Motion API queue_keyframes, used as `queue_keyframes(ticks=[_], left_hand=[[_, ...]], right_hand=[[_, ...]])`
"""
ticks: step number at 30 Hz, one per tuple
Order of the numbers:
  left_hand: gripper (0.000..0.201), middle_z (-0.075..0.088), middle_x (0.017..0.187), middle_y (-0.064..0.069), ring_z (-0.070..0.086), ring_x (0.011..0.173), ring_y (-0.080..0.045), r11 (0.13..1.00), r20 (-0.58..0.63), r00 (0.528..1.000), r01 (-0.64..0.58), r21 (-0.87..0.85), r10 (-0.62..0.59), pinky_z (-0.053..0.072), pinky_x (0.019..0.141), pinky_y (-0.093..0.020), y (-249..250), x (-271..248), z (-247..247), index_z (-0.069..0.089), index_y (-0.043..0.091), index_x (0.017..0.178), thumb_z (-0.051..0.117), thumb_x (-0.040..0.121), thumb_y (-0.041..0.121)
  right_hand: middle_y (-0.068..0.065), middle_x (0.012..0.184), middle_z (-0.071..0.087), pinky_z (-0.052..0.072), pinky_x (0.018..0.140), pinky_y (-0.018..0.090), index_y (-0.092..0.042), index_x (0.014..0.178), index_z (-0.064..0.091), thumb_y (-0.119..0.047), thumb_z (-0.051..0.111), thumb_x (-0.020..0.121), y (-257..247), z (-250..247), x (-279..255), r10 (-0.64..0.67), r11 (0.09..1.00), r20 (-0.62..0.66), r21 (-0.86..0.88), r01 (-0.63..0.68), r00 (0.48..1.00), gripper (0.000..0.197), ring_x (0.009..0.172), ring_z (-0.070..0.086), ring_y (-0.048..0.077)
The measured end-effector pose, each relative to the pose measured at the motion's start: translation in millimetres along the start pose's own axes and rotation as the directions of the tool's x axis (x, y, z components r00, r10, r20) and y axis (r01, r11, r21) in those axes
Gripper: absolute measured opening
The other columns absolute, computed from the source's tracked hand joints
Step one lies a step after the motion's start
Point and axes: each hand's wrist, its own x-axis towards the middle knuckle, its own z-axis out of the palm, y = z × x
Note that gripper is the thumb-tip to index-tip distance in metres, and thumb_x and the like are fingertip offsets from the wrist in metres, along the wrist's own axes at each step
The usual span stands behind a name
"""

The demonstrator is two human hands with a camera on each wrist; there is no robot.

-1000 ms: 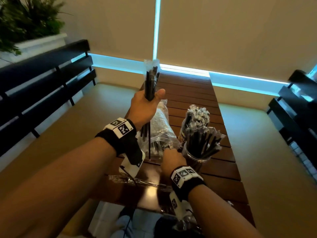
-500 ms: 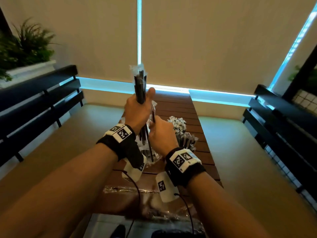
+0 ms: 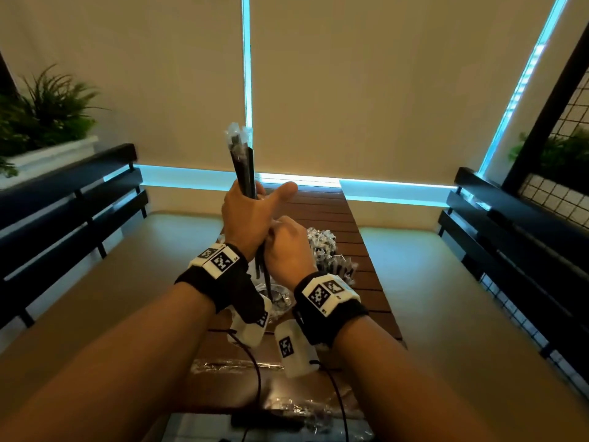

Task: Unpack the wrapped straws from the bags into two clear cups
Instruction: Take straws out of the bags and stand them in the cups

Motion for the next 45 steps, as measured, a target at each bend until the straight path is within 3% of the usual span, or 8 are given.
queue_keyframes(ticks=[6,11,14,21,33,37,41,45], left_hand=[[0.045,0.054,0.056,0.0,0.055,0.054,-0.022,1.0,-0.088,0.996,0.023,0.014,-0.021,0.056,0.063,-0.051,-2.5,18.1,-5.7,0.049,0.021,0.062,0.085,0.063,0.048],[0.039,0.049,0.044,0.013,0.052,0.043,-0.01,0.992,-0.133,0.991,0.014,-0.126,-0.03,0.052,0.059,-0.035,8.1,34.0,-9.1,0.047,0.018,0.066,0.083,0.075,0.032],[0.039,0.049,0.046,0.015,0.052,0.045,-0.009,0.991,-0.112,0.994,-0.028,-0.134,0.013,0.055,0.063,-0.041,10.2,33.8,-2.4,0.048,0.019,0.066,0.083,0.075,0.033],[0.04,0.053,0.051,0.009,0.057,0.051,-0.016,0.994,0.008,0.998,-0.061,-0.088,0.062,0.059,0.066,-0.044,-2.1,23.5,8.5,0.053,0.013,0.069,0.085,0.071,0.037],[0.04,0.046,0.053,-0.002,0.046,0.052,-0.02,0.997,0.211,0.975,-0.068,-0.024,0.072,0.046,0.055,-0.037,-6.9,18.1,13.2,0.053,0.011,0.064,0.085,0.071,0.034],[0.038,0.048,0.054,-0.001,0.048,0.051,-0.017,0.999,0.263,0.964,-0.044,0.03,0.035,0.047,0.056,-0.038,-13.7,7.6,19.8,0.052,0.017,0.062,0.088,0.067,0.029],[0.036,0.048,0.059,-0.005,0.047,0.056,-0.015,0.997,0.332,0.943,-0.048,0.055,0.028,0.046,0.059,-0.033,-25.6,-0.7,21.9,0.052,0.008,0.065,0.085,0.073,0.023],[0.046,0.043,0.052,0.0,0.042,0.051,-0.015,0.995,0.269,0.963,-0.038,0.091,0.012,0.043,0.057,-0.03,-25.6,10.8,18.3,0.044,0.013,0.056,0.079,0.078,0.034]], right_hand=[[-0.001,0.086,0.066,0.05,0.07,0.026,-0.009,0.099,0.068,-0.005,0.056,0.087,2.7,3.9,-2.2,0.071,0.962,0.015,0.261,-0.073,0.997,0.018,0.078,0.061,0.012],[0.0,0.135,0.048,0.047,0.1,0.041,-0.033,0.148,0.022,-0.047,0.08,0.064,72.0,40.8,-14.8,0.324,0.895,0.35,0.187,-0.404,0.879,0.103,0.12,0.052,0.02],[0.004,0.122,0.063,0.051,0.095,0.041,-0.02,0.136,0.044,-0.043,0.077,0.07,79.7,52.4,-17.7,0.312,0.914,0.589,0.028,-0.404,0.746,0.077,0.109,0.062,0.022],[-0.012,0.067,0.061,0.055,0.076,0.032,-0.025,0.065,0.06,-0.023,0.064,0.086,80.4,53.4,18.5,0.395,0.867,0.511,0.067,-0.494,0.763,0.022,0.076,0.06,0.012],[0.004,0.061,0.056,0.052,0.072,0.036,-0.004,0.078,0.056,0.01,0.068,0.078,65.7,31.4,29.7,0.221,0.675,0.669,0.42,-0.606,0.71,0.018,0.061,0.058,0.019],[0.007,0.059,0.048,0.042,0.057,0.032,-0.004,0.071,0.054,0.006,0.063,0.072,55.1,30.5,41.0,0.175,0.757,0.64,0.398,-0.518,0.748,0.014,0.051,0.045,0.015],[-0.003,0.083,0.052,0.05,0.07,0.021,0.011,0.132,0.044,0.012,0.045,0.095,56.1,31.7,40.3,0.221,0.723,0.601,0.428,-0.542,0.768,0.037,0.074,0.053,0.007],[0.005,0.083,0.064,0.053,0.072,0.038,-0.006,0.102,0.063,0.01,0.054,0.079,61.8,23.1,44.2,0.185,0.897,0.532,0.251,-0.363,0.826,0.029,0.073,0.058,0.014]])
